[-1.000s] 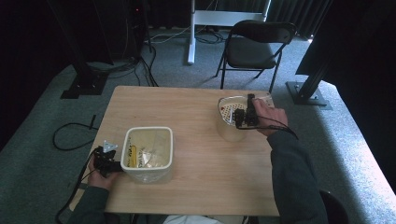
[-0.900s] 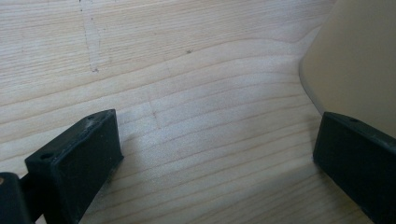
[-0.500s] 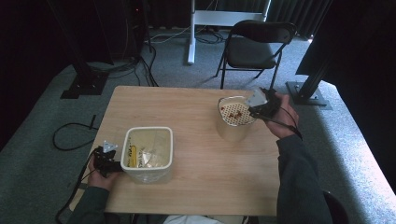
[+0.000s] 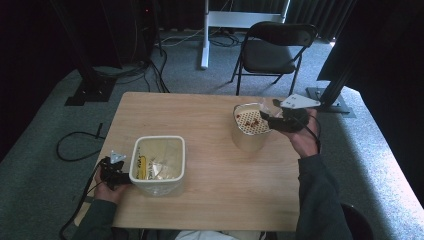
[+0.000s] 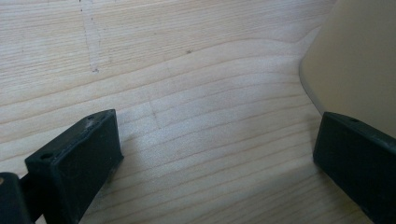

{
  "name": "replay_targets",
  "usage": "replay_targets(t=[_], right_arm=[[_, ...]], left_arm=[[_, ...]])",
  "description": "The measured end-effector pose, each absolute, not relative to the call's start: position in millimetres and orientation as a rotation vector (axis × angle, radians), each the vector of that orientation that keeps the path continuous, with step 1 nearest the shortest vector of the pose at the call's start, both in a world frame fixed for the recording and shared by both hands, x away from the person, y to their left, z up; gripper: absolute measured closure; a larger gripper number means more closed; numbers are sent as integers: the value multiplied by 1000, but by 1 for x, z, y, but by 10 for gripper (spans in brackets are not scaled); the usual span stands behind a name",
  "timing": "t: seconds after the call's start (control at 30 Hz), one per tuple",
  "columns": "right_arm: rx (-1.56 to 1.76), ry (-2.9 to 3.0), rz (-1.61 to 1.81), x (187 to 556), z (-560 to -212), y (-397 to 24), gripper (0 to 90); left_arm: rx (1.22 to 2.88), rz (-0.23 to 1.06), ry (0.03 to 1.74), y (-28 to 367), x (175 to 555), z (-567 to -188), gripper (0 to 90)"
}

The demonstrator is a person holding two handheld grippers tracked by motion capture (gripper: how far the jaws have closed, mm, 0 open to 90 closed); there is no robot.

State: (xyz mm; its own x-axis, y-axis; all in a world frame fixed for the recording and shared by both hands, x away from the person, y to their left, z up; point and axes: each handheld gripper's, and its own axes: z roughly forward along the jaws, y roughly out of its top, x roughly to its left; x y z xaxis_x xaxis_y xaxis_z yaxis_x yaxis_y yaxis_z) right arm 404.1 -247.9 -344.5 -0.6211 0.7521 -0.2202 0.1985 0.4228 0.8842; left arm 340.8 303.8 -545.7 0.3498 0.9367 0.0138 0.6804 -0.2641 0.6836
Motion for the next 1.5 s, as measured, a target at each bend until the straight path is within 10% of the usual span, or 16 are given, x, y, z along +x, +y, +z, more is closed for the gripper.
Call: replay_targets(t=[1.5], right_arm=[[549, 2312, 1522, 381, -357, -118, 349]], left_arm=[[2033, 570, 1403, 304, 341, -546, 13]])
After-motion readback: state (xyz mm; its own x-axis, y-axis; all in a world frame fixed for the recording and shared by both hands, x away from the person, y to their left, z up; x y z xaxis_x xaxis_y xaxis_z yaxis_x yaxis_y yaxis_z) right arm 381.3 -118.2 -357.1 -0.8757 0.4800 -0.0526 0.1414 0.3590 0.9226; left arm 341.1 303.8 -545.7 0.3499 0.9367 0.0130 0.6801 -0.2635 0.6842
